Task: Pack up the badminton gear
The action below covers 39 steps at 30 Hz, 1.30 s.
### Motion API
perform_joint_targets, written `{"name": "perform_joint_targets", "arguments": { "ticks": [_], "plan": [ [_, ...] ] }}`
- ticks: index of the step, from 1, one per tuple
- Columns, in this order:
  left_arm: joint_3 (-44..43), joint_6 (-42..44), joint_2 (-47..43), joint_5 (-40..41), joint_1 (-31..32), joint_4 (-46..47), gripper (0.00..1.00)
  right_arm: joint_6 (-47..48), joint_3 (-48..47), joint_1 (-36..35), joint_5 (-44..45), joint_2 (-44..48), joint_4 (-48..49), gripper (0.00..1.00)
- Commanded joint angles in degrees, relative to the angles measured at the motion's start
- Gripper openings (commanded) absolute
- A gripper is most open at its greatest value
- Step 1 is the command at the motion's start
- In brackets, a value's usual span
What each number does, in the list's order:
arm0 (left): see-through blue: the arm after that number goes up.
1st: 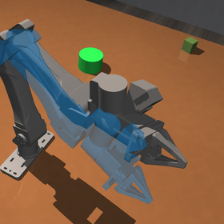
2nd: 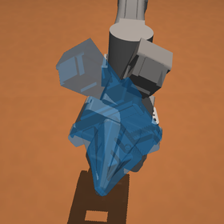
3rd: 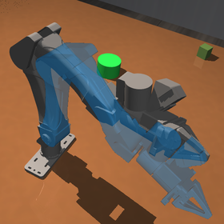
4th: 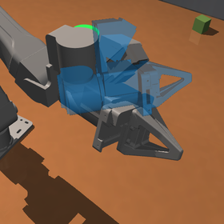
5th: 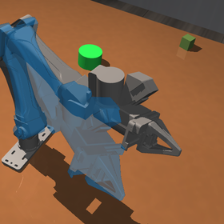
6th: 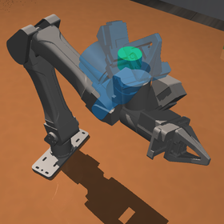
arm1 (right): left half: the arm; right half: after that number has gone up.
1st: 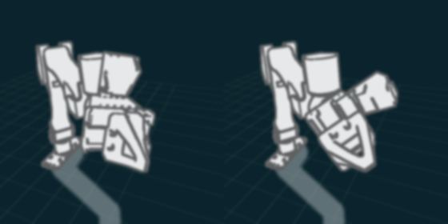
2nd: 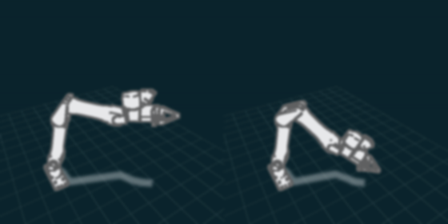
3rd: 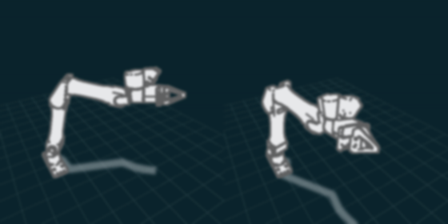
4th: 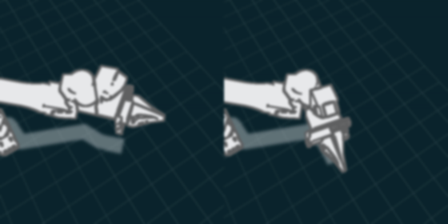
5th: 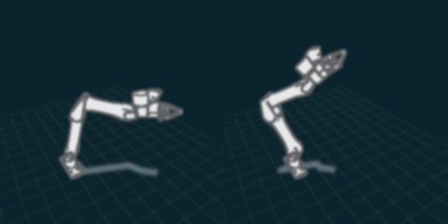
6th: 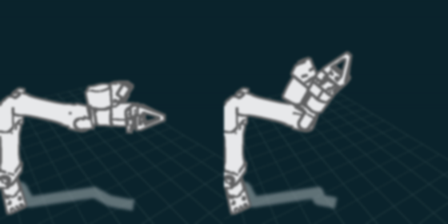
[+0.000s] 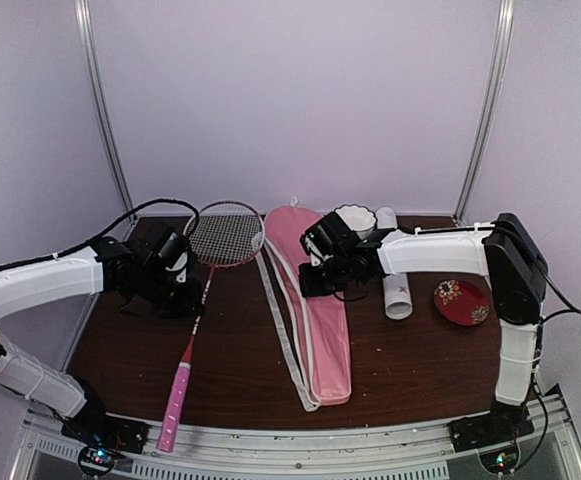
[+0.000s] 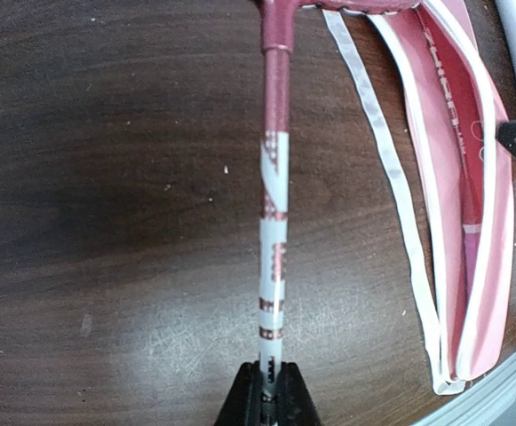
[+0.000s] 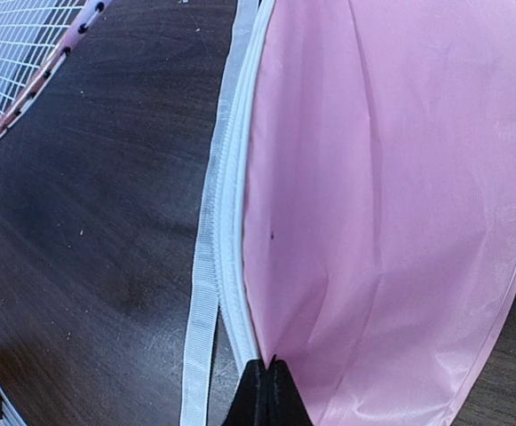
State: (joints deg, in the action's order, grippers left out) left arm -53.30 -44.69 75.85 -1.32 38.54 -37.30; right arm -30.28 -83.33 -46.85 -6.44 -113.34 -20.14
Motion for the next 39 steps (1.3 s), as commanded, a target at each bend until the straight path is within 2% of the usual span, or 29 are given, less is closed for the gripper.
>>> {"name": "perform_joint_targets", "arguments": {
  "ticks": [1,4,8,12,16,23,39],
  "plan": [
    [-5.4,2.9,0.0,-0.2,-2.2,-4.0,0.0,0.1,0.2,0.8,0.2,2.4,2.6,0.0],
    [-4.8,3.2,-1.4,-0.2,-2.2,-5.7,0.0,0.2,0.6,1.1,0.3,2.9,2.7,0.0],
    [3.0,1.4,-6.5,-3.1,-1.8,-5.9,0.0,-0.4,0.4,1.9,-1.0,3.2,3.7,0.0],
    [9.8,0.8,-11.4,-3.6,0.5,-6.1,0.0,-1.8,1.4,2.7,-2.7,3.8,6.1,0.0],
    [11.7,0.8,-12.8,-2.3,5.0,-6.0,0.0,-2.5,2.0,3.2,-4.5,4.5,8.1,0.0],
    [9.8,1.0,-9.6,-4.4,9.7,0.6,0.0,-2.8,1.5,2.9,-8.6,4.2,9.6,0.0],
    [6.3,0.1,2.9,-7.7,11.1,13.7,0.0,2.1,-1.5,-0.6,-12.0,2.2,7.8,0.0]
  ]
}}
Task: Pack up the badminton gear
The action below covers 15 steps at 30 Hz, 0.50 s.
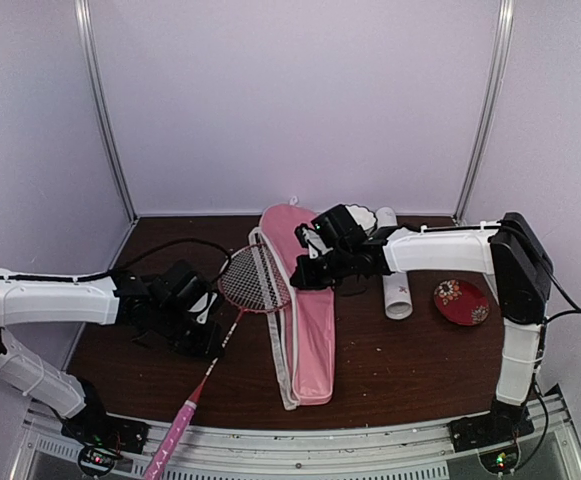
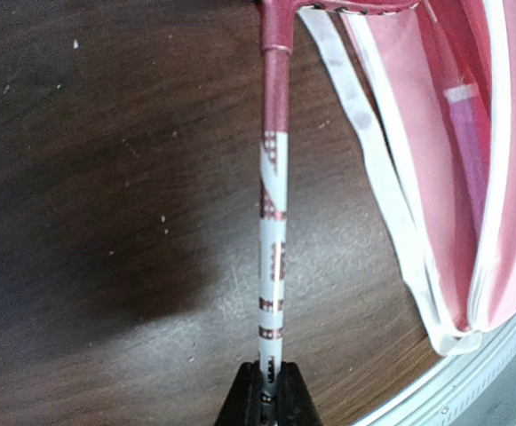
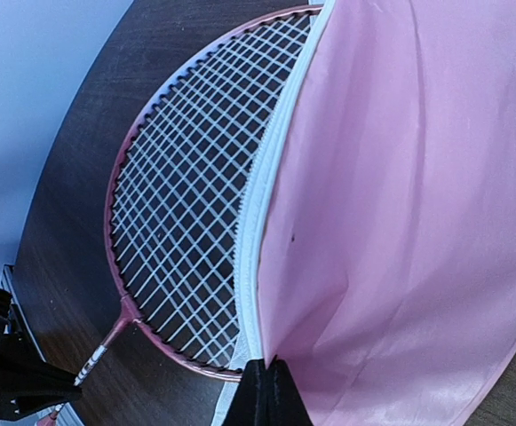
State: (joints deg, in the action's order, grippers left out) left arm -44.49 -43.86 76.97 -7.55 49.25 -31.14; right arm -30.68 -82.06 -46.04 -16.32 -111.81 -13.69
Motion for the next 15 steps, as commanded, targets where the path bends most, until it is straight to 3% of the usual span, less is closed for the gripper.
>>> {"name": "perform_joint_targets", "arguments": {
  "ticks": [1,15],
  "plan": [
    [-2.6,-0.7,2.5,-1.6,0.4,8.4,0.0,2.9,-3.1,-1.8,-2.3,0.4,0.9,0.0],
    [-6.1,-1.3,10.8,-1.4,1.5,17.3,0.0,6.1,-5.1,-4.9,-7.0,-1.7,-0.7,0.0]
  ]
}}
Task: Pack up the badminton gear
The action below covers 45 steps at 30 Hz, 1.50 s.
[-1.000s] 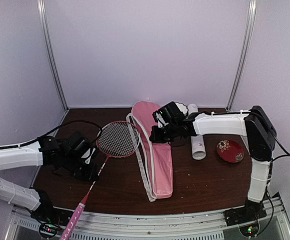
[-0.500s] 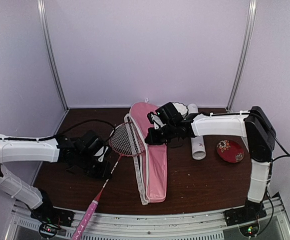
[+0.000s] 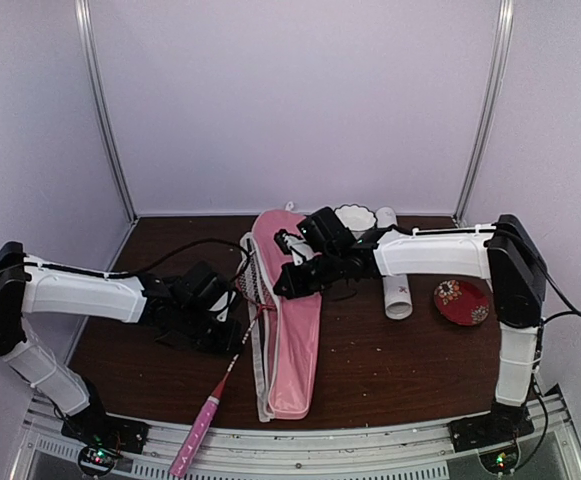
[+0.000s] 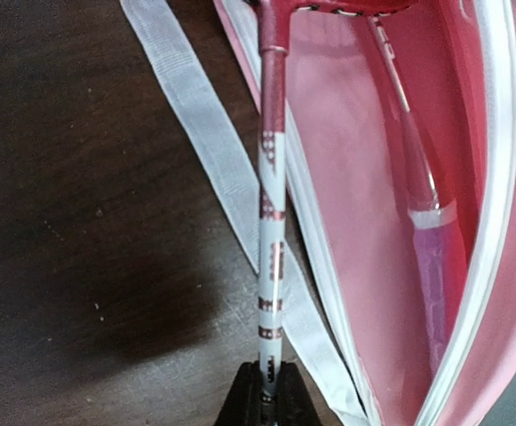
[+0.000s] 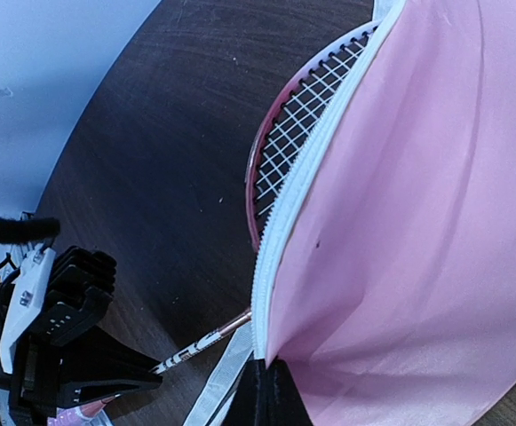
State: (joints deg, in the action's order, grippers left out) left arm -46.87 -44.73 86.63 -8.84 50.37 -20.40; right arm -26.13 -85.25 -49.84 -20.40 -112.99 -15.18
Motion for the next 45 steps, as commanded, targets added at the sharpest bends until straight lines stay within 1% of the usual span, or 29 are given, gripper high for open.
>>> {"name": "perform_joint_targets", "arguments": {
  "ticks": [1,7,12,17,21,25,30,35,38,40,41,43,45],
  "plan": [
    [-4.8,-0.5,1.8,0.1,0.3,6.7,0.0,1.8,-1.8,-1.6,-3.1,-0.7,0.7,0.0],
    [-9.7,-2.4,6.7,2.3,-0.1,8.7,0.0,3.1,0.2,-3.5,-4.9,0.0,0.7,0.0],
    [-10.5,-4.5,8.6,3.1,-2.8,13.3,0.0,4.2,4.2,-3.9,-6.2,2.3,1.7,0.0],
    [-10.2,-6.9,8.4,6.0,-6.0,14.6,0.0,6.8,6.9,-4.0,-5.9,3.6,0.4,0.0],
    [-7.1,-10.8,6.1,9.6,-7.8,15.2,0.0,8.4,6.9,-3.7,-4.9,4.0,-1.5,0.0],
    [-4.4,-13.8,5.3,11.5,-8.3,18.9,0.0,8.4,6.7,-2.7,-4.7,4.2,-1.6,0.0],
    [-5.7,-15.0,10.3,10.7,-8.3,26.0,0.0,8.1,2.4,-2.5,-4.8,1.5,-2.4,0.0],
    [-6.9,-14.7,14.9,10.7,-8.5,29.0,0.0,6.8,1.3,-1.2,-0.3,0.5,-4.8,0.0],
    [-7.0,-13.8,17.6,9.4,-9.1,32.3,0.0,5.8,3.4,-0.4,2.8,2.3,-4.4,0.11],
    [-8.2,-12.5,19.9,6.4,-10.3,33.9,0.0,5.5,4.8,0.0,3.9,3.8,-4.1,0.19],
    [-9.2,-11.1,20.8,4.9,-11.0,33.9,0.02,5.5,5.3,0.0,4.0,4.7,-4.1,0.22],
    [-10.8,-8.8,21.6,2.2,-12.1,32.8,0.12,5.6,6.3,0.1,4.6,6.4,-4.7,0.26],
    [-11.1,-5.8,21.0,0.4,-12.4,31.2,0.23,5.8,7.7,0.1,5.0,8.1,-5.7,0.28]
  ]
}}
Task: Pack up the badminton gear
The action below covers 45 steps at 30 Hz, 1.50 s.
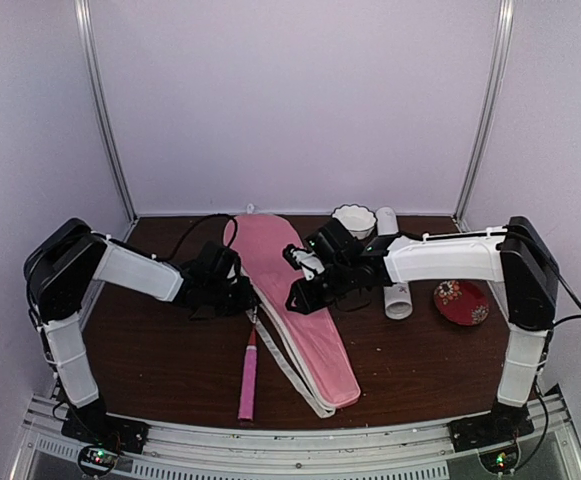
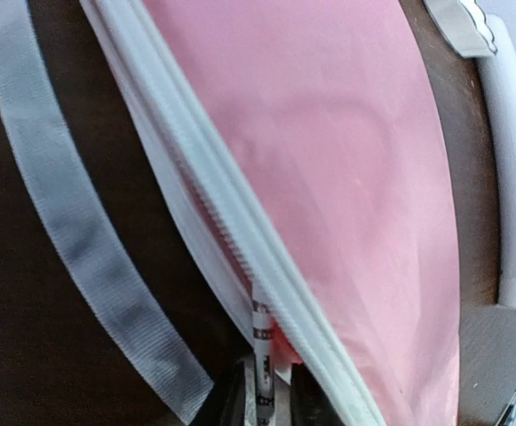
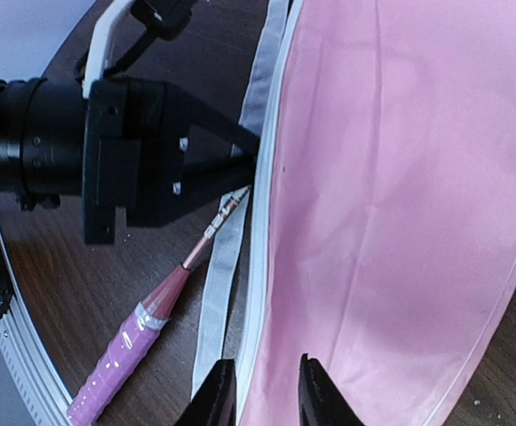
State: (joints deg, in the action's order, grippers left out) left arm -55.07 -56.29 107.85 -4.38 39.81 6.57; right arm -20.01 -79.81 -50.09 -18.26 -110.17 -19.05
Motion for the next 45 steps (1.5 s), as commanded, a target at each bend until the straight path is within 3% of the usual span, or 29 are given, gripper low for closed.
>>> {"name": "perform_joint_targets", "arguments": {
  "ticks": [1,4,6,11,16,26,39,45],
  "plan": [
    [-2.6,7.4,-1.2,-4.4,-1.8,3.0,0.3,-0.2,3.1,0.4,2.9,6.7,-2.1,0.29],
    [1.5,13.2,-5.9,-7.5,-1.8,2.9,0.52,-0.1,6.9,0.3,3.4,10.5,-2.5,0.29],
    [5.8,18.2,-10.5,-8.4,-1.4,2.7,0.61,-0.4,10.1,0.1,3.9,12.9,-2.8,0.3],
    [18.6,28.4,-24.4,-0.7,3.6,3.5,0.66,-1.3,14.2,-3.0,6.3,16.8,-4.5,0.33],
    [28.3,30.9,-37.0,8.4,11.0,5.5,0.68,-2.9,12.2,-9.3,11.6,16.0,-8.5,0.33],
    [42.5,33.5,-58.3,16.7,14.2,7.6,0.69,-6.5,1.6,-14.3,19.2,3.7,-17.0,0.31],
    [42.4,33.0,-58.8,17.2,14.2,6.1,0.69,-7.2,-4.8,-14.5,20.2,-4.8,-19.9,0.32],
    [42.7,33.1,-59.5,17.5,14.2,5.3,0.69,-7.2,-5.5,-16.0,21.5,-3.4,-20.8,0.22]
  ]
}}
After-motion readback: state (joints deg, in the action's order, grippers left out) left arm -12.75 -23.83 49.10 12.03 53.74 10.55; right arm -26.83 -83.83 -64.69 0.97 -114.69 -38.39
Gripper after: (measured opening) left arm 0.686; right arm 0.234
